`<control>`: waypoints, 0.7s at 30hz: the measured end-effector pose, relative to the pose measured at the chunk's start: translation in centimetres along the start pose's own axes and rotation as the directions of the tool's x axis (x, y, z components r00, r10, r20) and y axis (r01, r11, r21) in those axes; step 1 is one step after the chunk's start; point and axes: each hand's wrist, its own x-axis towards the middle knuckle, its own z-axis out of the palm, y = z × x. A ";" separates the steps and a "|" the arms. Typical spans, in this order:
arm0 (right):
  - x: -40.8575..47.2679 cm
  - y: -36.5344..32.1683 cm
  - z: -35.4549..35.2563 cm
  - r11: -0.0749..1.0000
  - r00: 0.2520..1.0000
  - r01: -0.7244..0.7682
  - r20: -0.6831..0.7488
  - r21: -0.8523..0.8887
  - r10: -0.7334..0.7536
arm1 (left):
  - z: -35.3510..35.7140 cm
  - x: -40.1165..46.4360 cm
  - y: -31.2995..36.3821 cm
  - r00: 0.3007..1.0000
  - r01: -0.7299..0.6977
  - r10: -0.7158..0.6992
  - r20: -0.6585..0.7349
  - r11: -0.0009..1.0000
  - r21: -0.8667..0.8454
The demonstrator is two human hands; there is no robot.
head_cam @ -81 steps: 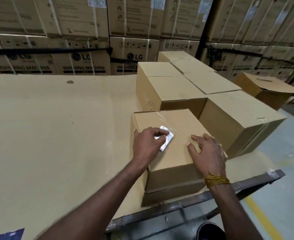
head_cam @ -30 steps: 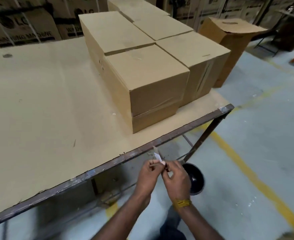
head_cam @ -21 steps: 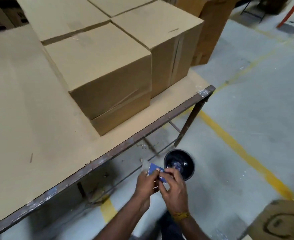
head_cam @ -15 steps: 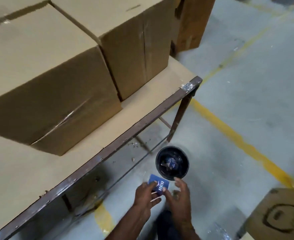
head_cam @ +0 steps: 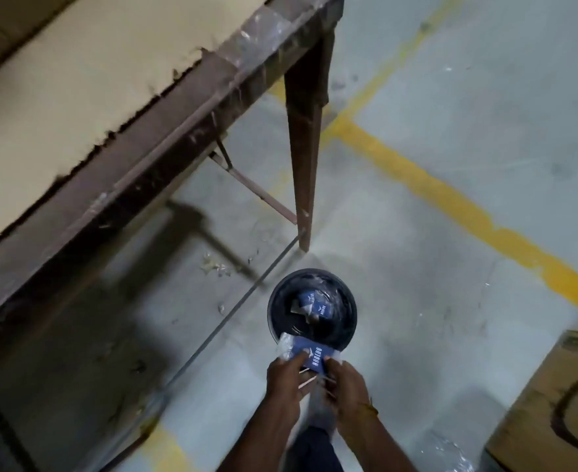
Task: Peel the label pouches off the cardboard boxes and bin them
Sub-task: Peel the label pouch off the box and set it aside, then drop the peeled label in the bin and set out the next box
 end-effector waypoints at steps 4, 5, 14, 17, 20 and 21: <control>7.4 -1.4 0.6 0.996 1.000 -0.014 -0.021 -0.092 0.012 | 1.9 7.4 -0.7 0.997 0.072 -0.071 -0.018 0.997 0.012; 9.1 -1.3 0.5 0.991 0.999 -0.036 -0.028 -0.131 0.032 | 2.0 9.2 -1.0 0.994 0.105 -0.104 -0.014 0.994 0.039; 13.3 2.7 0.4 0.909 0.983 0.027 -0.152 -0.416 -0.099 | 0.5 13.1 -4.5 0.993 0.115 -0.107 -0.051 0.977 0.179; 10.5 2.7 1.2 0.882 0.969 0.121 -0.138 -0.455 -0.204 | -0.1 10.9 -4.1 0.998 0.047 -0.039 -0.049 0.982 0.181; 6.8 2.5 1.9 0.850 0.960 0.179 -0.100 -0.495 -0.261 | -1.2 7.4 -3.0 0.999 -0.033 0.040 -0.030 0.980 0.196; 5.2 2.5 2.2 0.843 0.955 0.205 -0.089 -0.497 -0.284 | -1.9 6.0 -2.6 0.998 -0.054 0.060 -0.023 0.978 0.199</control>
